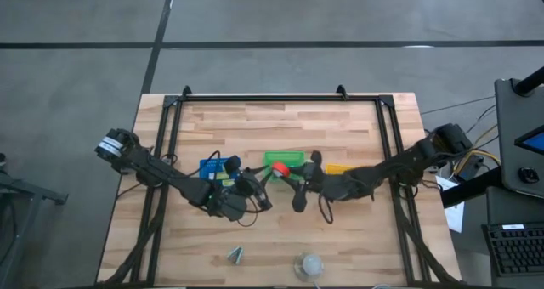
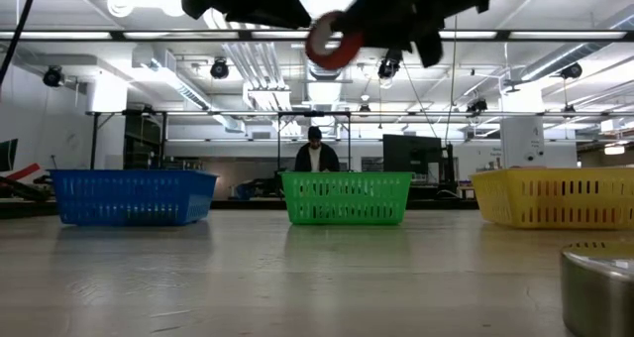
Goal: Pick and place Stapler, Stapler remover, tape
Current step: Put the orange tape into the yellow bin
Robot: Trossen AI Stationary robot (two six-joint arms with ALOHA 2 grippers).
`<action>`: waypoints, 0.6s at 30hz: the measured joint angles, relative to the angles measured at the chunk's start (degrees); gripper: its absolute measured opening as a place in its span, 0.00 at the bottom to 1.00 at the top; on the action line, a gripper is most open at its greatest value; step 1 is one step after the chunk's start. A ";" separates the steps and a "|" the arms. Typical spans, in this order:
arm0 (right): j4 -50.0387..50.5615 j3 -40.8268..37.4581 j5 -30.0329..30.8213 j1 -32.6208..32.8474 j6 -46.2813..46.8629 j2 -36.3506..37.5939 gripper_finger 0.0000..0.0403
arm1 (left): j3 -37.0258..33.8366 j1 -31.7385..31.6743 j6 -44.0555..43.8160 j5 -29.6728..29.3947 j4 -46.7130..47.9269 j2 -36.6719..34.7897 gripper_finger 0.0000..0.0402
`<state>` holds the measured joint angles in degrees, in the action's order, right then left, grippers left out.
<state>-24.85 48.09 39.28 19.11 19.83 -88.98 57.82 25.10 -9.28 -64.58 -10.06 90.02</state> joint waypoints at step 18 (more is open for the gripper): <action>56.91 -0.11 -20.41 0.59 20.79 20.15 0.28 | 0.00 0.00 -1.01 -0.41 0.17 0.00 0.28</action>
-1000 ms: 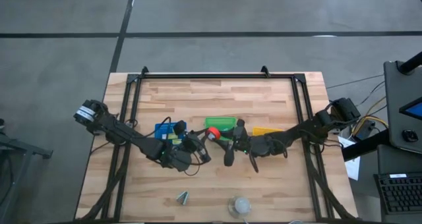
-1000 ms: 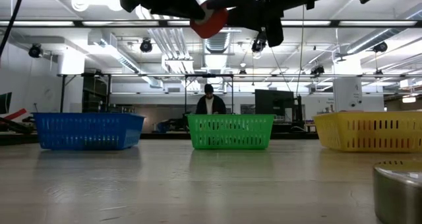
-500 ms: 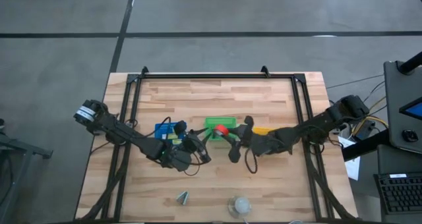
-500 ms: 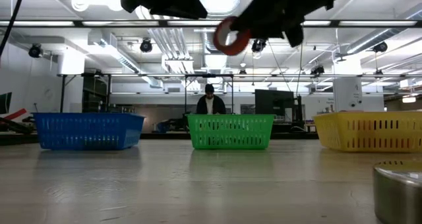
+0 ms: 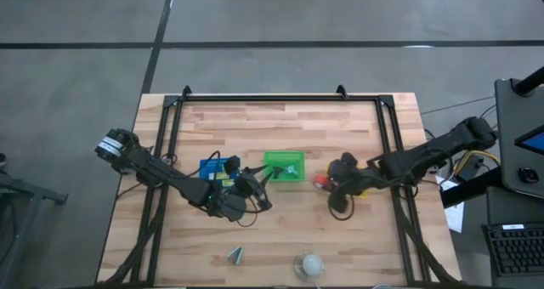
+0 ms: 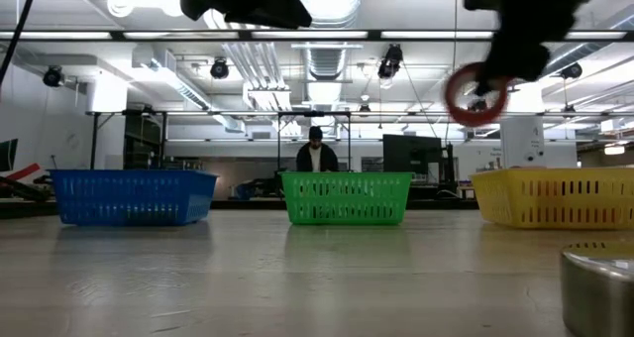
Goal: Pick and place Stapler, Stapler remover, tape
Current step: Put the orange tape into the yellow bin
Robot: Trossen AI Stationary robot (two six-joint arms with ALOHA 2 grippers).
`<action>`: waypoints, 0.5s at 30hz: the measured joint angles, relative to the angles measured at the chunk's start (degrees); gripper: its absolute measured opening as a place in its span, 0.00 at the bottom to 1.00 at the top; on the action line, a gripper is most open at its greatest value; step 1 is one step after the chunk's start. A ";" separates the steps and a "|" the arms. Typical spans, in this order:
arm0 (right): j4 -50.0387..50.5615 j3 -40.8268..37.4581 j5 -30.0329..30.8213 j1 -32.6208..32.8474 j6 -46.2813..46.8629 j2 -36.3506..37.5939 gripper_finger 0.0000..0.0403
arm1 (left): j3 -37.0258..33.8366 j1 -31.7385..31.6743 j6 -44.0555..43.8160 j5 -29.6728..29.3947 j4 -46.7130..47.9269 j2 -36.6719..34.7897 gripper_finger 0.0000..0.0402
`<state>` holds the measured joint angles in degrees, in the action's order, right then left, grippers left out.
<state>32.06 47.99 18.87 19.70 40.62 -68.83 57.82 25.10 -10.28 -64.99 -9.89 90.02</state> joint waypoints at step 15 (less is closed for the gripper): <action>30.07 2.36 -7.36 3.20 10.63 2.29 0.28 | 0.00 0.00 -1.53 0.98 0.20 0.00 0.28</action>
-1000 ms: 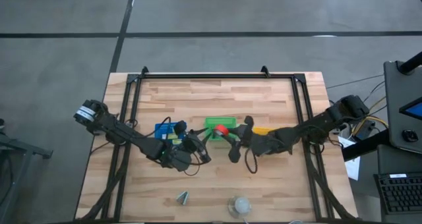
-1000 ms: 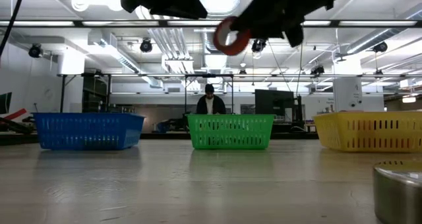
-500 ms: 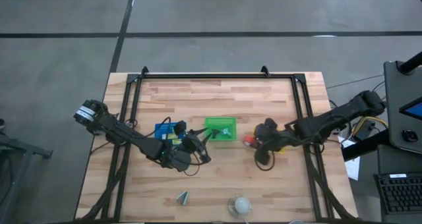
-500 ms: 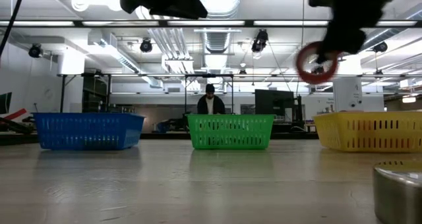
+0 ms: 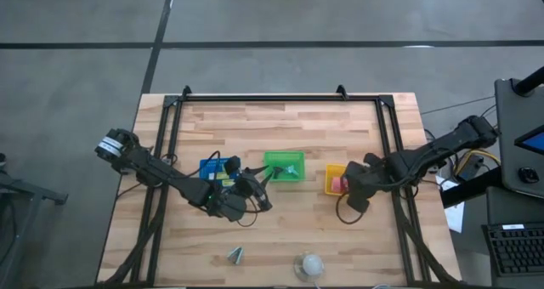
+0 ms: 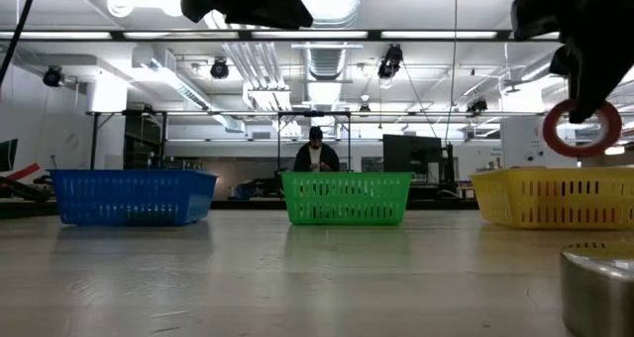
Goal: Pick and place Stapler, Stapler remover, tape
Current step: Put the orange tape into the yellow bin
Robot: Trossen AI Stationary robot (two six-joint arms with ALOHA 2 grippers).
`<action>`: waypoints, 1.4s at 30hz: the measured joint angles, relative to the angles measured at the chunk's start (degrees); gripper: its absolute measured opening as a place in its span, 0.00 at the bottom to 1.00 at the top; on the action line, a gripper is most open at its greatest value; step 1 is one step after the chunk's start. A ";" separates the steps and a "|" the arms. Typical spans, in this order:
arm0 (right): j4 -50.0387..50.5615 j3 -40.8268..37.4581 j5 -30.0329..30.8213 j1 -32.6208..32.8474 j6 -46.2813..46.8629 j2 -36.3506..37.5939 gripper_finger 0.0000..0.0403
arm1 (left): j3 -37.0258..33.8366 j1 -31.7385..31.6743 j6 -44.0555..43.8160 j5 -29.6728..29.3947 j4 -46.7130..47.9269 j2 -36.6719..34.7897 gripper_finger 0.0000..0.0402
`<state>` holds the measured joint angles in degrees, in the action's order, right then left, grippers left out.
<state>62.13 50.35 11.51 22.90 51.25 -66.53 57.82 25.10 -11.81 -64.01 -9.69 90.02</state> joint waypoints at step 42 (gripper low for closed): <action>4.34 0.96 3.58 -0.39 -0.35 -9.28 0.50 | 0.02 0.43 -4.83 8.68 8.55 -0.07 0.28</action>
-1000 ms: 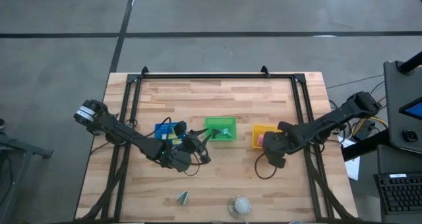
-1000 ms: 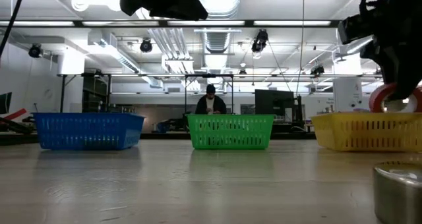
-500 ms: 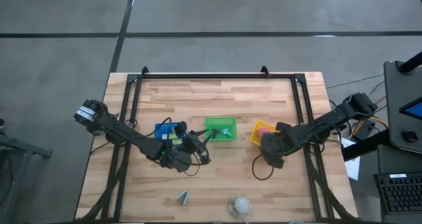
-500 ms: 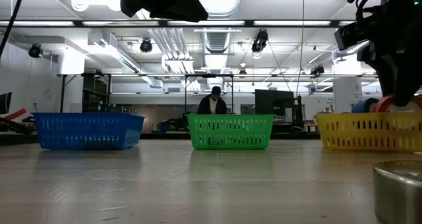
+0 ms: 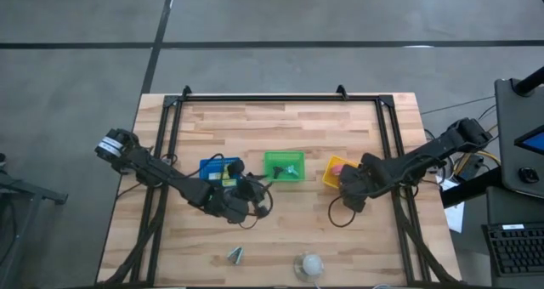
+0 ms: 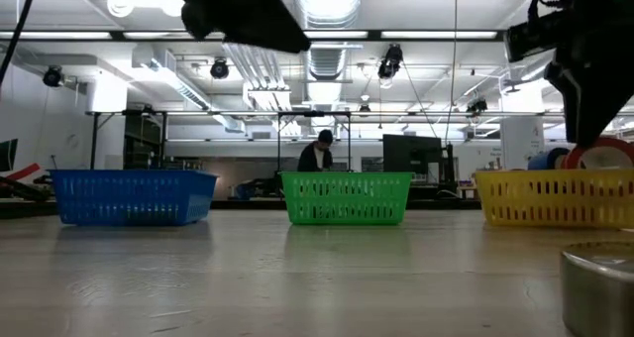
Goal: Pick and place Stapler, Stapler remover, tape
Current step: Put the orange tape into the yellow bin, then put the light blue staple remover into the green bin
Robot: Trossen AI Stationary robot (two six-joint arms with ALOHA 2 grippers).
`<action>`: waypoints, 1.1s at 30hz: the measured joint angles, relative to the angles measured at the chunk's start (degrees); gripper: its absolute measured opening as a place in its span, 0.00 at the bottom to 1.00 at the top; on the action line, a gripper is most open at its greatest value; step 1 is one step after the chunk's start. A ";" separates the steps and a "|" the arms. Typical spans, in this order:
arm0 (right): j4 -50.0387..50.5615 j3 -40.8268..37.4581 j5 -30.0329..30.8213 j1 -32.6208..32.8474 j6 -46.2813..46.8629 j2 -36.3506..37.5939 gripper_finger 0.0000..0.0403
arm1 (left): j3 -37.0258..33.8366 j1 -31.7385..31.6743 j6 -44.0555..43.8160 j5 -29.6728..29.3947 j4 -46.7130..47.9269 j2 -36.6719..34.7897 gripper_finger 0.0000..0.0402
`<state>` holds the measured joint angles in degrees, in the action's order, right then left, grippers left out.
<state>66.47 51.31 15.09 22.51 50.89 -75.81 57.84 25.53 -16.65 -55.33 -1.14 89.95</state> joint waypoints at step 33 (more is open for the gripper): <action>-36.84 -0.09 6.30 0.58 -15.65 10.01 0.49 | -0.07 13.82 -59.66 51.65 27.01 0.16 0.28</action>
<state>29.63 51.22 21.39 23.09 35.24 -65.80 57.78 39.35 -76.31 -3.67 25.87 90.11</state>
